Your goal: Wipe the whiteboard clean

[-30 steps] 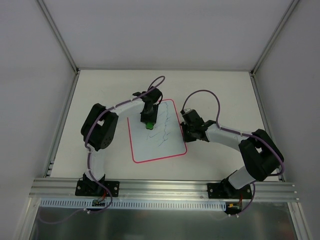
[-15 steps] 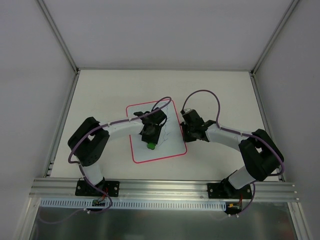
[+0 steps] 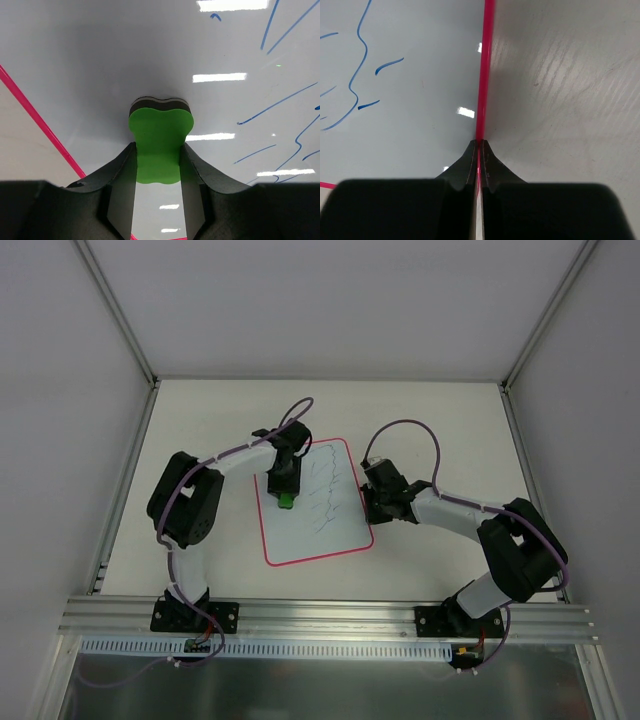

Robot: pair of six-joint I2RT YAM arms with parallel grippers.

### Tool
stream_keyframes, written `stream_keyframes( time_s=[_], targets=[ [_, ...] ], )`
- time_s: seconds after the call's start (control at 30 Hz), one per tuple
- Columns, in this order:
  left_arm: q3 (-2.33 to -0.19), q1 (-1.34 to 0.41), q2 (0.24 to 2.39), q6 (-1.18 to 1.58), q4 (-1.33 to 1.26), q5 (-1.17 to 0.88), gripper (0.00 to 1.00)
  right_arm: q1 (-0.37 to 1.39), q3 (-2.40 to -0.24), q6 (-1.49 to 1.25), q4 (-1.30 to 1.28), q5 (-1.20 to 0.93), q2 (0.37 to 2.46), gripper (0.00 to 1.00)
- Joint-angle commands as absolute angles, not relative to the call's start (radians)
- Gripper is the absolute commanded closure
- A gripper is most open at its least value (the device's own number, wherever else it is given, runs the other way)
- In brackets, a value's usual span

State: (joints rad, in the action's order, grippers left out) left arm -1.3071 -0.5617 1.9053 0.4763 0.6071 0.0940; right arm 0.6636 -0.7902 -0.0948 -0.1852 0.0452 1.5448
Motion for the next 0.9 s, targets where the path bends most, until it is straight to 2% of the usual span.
stream_keyframes(
  time_s=[0.0,0.43,0.53,0.67,0.87],
  targets=[
    [-1.333,-0.575,1.950,0.449,0.638,0.106,1.00,0.667,-0.738,-0.095,-0.265,0.081,1.577,1.00],
    [-1.287,-0.827,1.960,0.529,0.635,-0.025,1.00,0.666,-0.733,-0.101,-0.262,0.092,1.571,1.00],
    [-1.264,-0.812,1.937,0.537,0.635,0.030,1.00,0.666,-0.730,-0.101,-0.265,0.089,1.568,1.00],
    [-1.265,-0.703,1.921,0.528,0.637,0.072,1.00,0.667,-0.732,-0.098,-0.264,0.089,1.571,1.00],
    [-1.431,-0.568,1.998,0.416,0.638,0.187,1.00,0.666,-0.736,-0.097,-0.264,0.089,1.574,1.00]
  ],
)
